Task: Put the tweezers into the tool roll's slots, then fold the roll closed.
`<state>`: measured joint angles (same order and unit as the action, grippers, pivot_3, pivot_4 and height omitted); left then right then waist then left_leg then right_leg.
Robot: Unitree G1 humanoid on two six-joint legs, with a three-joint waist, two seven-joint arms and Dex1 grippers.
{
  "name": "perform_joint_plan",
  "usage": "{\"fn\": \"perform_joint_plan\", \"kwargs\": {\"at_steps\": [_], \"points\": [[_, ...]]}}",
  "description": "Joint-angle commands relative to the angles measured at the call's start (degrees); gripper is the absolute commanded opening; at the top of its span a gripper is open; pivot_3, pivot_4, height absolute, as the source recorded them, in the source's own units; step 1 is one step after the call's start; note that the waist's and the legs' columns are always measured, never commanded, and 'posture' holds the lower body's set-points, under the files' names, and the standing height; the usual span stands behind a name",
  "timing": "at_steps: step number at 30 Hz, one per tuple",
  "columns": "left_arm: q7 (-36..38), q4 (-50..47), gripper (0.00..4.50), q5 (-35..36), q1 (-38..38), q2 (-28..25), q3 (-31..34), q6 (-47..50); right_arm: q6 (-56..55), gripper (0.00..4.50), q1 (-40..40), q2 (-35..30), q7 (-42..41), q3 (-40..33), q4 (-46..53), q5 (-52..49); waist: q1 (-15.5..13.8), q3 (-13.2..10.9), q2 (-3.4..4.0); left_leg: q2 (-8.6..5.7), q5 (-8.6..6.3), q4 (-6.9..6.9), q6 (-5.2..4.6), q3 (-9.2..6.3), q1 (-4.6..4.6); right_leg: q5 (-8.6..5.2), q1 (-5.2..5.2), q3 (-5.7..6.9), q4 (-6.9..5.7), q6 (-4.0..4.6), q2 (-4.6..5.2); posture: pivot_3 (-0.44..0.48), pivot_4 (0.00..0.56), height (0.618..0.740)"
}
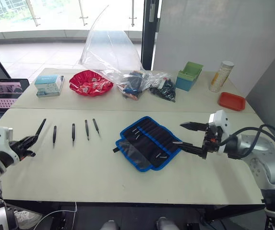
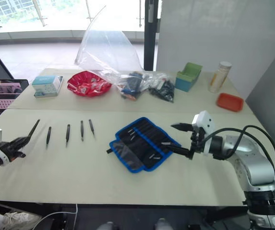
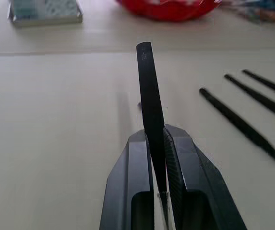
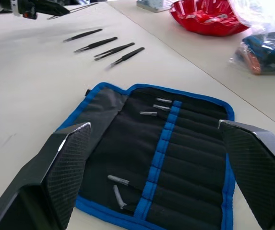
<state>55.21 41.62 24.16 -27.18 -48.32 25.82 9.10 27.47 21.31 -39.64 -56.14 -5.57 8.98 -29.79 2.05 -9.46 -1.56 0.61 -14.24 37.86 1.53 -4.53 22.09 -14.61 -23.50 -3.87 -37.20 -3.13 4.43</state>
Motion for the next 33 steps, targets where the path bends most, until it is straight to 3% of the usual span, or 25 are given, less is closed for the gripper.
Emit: {"fn": "perform_joint_plan", "kwargs": {"at_steps": [1,9,13,20,27,33], "points": [[1.83,-16.07,0.0,6.0,0.27,1.18,-1.74,9.6,-1.97,3.97,2.15,2.86,5.02,1.13,-2.84,3.52,0.1,0.0,0.01,-0.01,0.0,0.0,0.0,0.0,-0.01,0.0,0.0,-0.01,0.0,0.0,0.01,0.0,0.15,0.738],[1.91,-34.76,0.0,5.12,0.08,1.45,-13.9,22.91,-3.91,1.33,6.36,9.93,8.72,7.26,-12.63,10.03,1.06,0.0,0.01,0.02,0.0,-0.01,-0.01,0.13,0.06,0.02,-0.43,-0.11,-0.4,0.04,-0.05,0.0,0.15,0.738],[-2.2,-41.81,0.0,5.93,-3.8,3.89,-19.03,31.58,-4.6,0.02,6.47,12.13,9.31,9.28,-15.84,12.22,0.98,-0.01,0.0,0.01,0.01,0.03,-0.01,0.13,0.23,0.03,-0.6,-0.11,-0.47,0.05,-0.05,0.0,0.15,0.738],[-6.98,-46.59,0.0,3.8,-4.53,7.87,-25.94,38.02,-2.06,0.02,5.0,14.23,11.7,9.55,-16.21,13.31,0.94,-0.01,0.0,0.0,0.01,0.05,-0.01,0.13,0.25,0.03,-0.64,-0.13,-0.55,0.05,-0.06,0.0,0.15,0.738],[-9.38,-41.66,0.0,-4.63,-7.77,13.57,-36.42,34.08,-0.7,0.02,1.32,15.94,13.73,10.51,-14.79,14.24,0.53,-0.01,0.0,-0.03,0.02,0.05,0.0,0.13,0.21,0.03,-0.58,-0.15,-0.46,0.05,-0.04,0.0,0.15,0.738],[-8.73,-37.68,0.0,-7.11,-10.41,17.07,-38.31,32.75,1.63,0.02,-0.08,16.15,15.93,10.43,-13.91,14.67,0.64,0.0,0.01,-0.04,0.02,0.07,0.01,0.13,0.2,0.03,-0.57,-0.15,-0.46,0.05,-0.04,0.0,0.15,0.738]]}}
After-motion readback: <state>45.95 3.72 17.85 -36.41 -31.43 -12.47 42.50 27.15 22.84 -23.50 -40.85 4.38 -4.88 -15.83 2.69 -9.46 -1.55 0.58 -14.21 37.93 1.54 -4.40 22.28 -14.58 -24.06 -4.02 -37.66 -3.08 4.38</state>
